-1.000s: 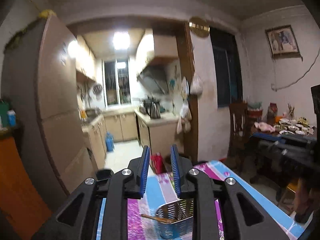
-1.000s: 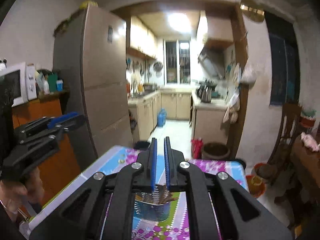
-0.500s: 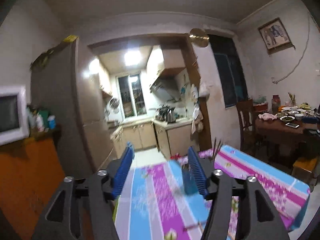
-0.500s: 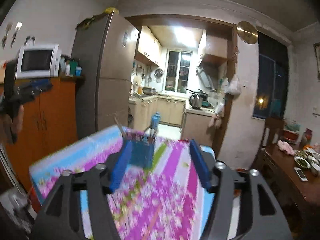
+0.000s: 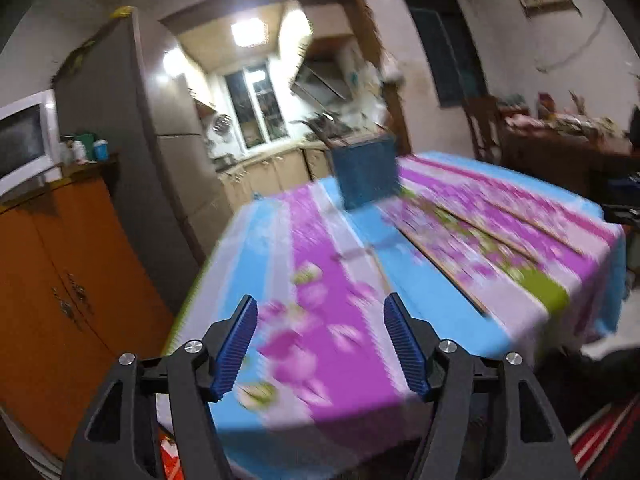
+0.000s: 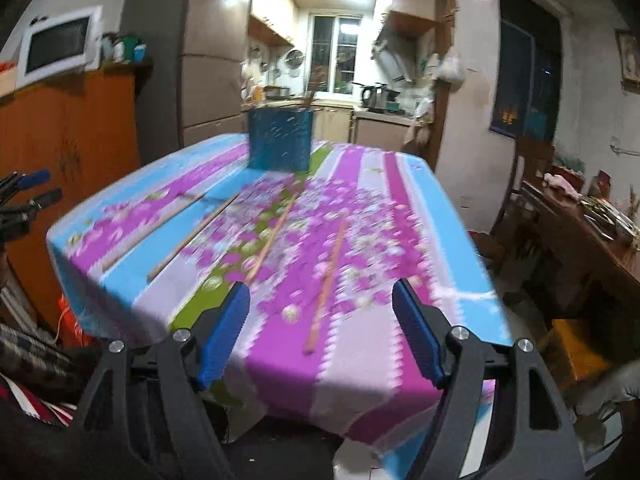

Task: Organize utensils
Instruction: 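Move both open grippers back over the remaining chopsticks, then close the left gripper on a chopstick while the right gripper grasps another, then lift both chopsticks and carry them over the blue holder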

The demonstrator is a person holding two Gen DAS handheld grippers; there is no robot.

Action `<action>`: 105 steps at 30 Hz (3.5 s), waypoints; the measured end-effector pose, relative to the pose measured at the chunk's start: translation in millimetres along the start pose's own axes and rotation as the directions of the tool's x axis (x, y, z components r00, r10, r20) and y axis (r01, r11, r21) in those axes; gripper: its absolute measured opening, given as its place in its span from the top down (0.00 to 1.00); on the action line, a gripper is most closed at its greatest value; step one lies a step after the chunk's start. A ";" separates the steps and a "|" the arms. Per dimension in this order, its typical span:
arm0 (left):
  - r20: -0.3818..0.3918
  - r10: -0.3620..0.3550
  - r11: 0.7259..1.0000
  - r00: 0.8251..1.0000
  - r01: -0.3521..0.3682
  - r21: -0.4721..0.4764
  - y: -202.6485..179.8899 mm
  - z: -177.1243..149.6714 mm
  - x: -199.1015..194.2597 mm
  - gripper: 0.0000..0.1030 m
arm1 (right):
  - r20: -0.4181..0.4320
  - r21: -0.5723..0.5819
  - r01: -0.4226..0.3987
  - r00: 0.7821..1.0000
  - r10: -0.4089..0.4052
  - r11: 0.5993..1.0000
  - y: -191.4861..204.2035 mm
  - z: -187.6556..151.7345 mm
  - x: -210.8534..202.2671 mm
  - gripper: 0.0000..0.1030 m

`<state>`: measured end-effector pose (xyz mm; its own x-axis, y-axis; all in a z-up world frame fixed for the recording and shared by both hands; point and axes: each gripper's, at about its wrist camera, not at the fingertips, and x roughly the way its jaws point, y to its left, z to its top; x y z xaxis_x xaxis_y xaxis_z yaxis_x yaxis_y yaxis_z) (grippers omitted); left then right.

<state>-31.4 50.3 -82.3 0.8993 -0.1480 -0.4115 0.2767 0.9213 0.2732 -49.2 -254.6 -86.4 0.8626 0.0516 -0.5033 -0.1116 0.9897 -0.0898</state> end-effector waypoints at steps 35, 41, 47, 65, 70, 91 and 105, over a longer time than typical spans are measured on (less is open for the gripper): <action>-0.057 -0.028 0.999 0.998 0.026 -0.041 -62.2 -38.8 59.1 0.75 | -0.045 -0.011 0.051 0.998 -0.051 0.999 61.3 -10.8 90.4 0.92; -0.048 -0.056 0.997 0.997 0.054 -0.054 -63.4 -40.7 58.5 0.87 | -0.037 0.053 0.034 0.999 -0.032 0.998 55.2 -13.5 89.8 0.92; -0.042 -0.066 0.995 0.997 0.063 -0.071 -62.8 -41.0 59.3 0.90 | -0.019 0.102 0.013 1.000 -0.011 0.995 52.6 -15.3 90.1 0.93; 0.006 -0.039 0.997 0.999 0.039 -0.063 -52.4 -33.1 45.6 0.92 | 0.051 0.066 0.050 0.997 -0.054 0.997 44.5 -7.0 58.8 0.95; 0.054 -0.038 0.997 0.998 0.041 -0.058 -42.9 -23.1 34.1 0.92 | 0.107 0.032 0.063 0.992 -0.066 0.998 44.1 6.1 42.4 0.95; 0.270 0.034 0.999 0.962 -0.032 -0.013 -9.0 64.7 9.0 0.92 | 0.301 -0.053 -0.018 0.953 0.033 0.998 28.6 105.3 11.5 0.95; 0.352 0.057 0.996 0.934 -0.078 0.046 -10.7 116.7 28.9 0.92 | 0.284 -0.066 -0.094 0.953 0.109 0.993 18.3 148.8 30.6 0.95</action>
<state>31.1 -5.8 4.4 0.9752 -0.2125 -0.0626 0.2209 0.9124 0.3446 48.6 -215.0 24.4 0.9498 0.1949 -0.2449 -0.2245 0.9694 -0.0991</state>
